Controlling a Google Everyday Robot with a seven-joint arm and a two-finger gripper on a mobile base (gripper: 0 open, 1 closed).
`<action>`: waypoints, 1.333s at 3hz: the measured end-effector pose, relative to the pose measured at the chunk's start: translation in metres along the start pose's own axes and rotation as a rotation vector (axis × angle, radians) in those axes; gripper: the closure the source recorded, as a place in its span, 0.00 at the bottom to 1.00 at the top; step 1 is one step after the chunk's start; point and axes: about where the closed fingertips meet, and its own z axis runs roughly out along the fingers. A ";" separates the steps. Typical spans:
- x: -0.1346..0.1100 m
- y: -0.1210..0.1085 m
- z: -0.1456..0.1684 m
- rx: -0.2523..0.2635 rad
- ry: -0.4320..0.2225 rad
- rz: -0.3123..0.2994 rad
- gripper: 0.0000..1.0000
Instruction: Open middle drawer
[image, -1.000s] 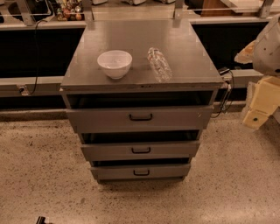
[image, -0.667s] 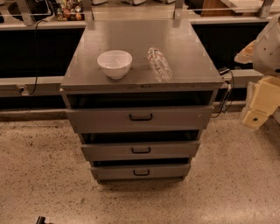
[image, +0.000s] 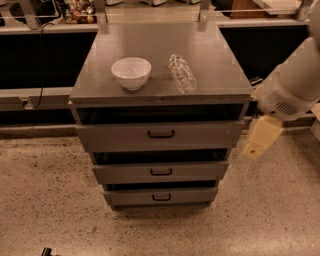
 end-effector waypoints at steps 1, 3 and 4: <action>-0.006 -0.007 0.016 0.036 -0.028 0.002 0.00; -0.035 0.030 0.055 -0.053 -0.053 -0.096 0.00; -0.053 0.071 0.103 -0.093 -0.158 -0.156 0.00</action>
Offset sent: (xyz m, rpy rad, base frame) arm -0.0070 0.0144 -0.0067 -0.0292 -0.0092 0.0573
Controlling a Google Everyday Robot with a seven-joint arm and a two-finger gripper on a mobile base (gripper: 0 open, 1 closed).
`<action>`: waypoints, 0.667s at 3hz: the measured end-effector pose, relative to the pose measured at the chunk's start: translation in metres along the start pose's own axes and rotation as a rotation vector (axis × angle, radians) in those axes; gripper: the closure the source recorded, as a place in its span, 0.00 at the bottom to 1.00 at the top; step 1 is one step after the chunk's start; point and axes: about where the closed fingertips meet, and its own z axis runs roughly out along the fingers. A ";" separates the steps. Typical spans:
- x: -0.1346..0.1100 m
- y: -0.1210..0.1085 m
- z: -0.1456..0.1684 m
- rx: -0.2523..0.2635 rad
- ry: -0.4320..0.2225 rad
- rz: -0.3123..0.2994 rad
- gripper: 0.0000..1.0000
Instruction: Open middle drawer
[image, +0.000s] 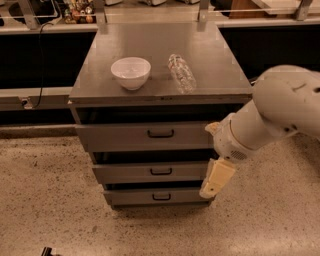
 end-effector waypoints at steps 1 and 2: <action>-0.007 -0.008 0.005 0.057 -0.041 -0.016 0.00; -0.007 -0.017 0.041 -0.009 -0.043 -0.009 0.00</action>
Offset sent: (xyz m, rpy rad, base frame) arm 0.0564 0.0295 -0.1068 0.0888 0.1498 0.0469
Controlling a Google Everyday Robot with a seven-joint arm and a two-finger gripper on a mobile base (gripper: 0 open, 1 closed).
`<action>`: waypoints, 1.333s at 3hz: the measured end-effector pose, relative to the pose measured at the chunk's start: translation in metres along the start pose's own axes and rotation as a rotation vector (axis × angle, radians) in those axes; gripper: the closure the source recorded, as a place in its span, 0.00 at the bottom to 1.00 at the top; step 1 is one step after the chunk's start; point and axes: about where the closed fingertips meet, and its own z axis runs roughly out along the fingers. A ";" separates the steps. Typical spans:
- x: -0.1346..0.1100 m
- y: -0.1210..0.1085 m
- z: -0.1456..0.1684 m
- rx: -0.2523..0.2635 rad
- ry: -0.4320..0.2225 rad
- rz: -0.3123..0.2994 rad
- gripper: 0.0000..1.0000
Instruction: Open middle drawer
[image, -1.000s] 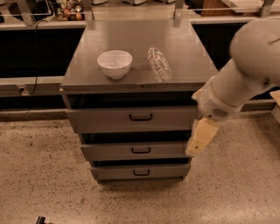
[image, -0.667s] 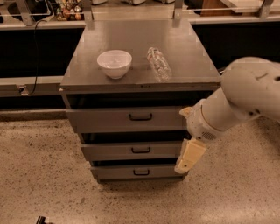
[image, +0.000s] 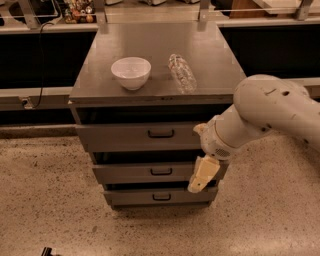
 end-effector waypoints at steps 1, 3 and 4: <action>0.021 0.001 0.070 -0.071 -0.028 0.028 0.00; 0.033 -0.016 0.109 0.049 -0.173 0.017 0.00; 0.043 -0.016 0.134 0.003 -0.129 0.068 0.00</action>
Offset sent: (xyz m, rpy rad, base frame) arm 0.0460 0.0085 -0.1383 0.3176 -0.1809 -0.0308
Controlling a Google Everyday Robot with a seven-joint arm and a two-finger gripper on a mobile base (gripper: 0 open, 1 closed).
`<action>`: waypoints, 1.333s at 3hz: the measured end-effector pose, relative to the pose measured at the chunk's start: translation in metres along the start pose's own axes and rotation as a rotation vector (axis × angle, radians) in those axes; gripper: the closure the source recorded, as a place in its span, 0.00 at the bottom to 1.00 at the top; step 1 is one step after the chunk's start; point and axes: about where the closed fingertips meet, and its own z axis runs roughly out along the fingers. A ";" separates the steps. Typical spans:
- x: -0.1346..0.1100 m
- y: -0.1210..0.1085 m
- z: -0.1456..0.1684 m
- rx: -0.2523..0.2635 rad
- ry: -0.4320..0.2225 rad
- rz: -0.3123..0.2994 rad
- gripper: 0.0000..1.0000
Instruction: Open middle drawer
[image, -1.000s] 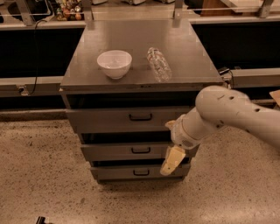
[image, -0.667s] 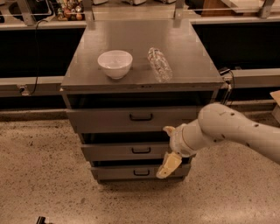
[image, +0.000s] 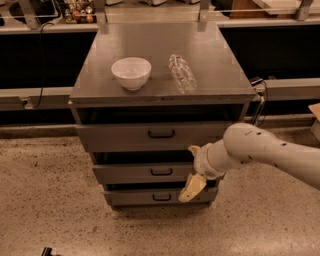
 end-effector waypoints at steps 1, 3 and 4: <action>0.020 -0.007 0.037 -0.007 -0.056 0.065 0.00; 0.054 -0.007 0.066 0.035 -0.145 0.025 0.00; 0.062 -0.010 0.075 0.017 -0.134 0.033 0.00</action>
Offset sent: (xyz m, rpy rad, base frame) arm 0.0290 -0.0345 -0.1118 0.2287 -0.1752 -0.0392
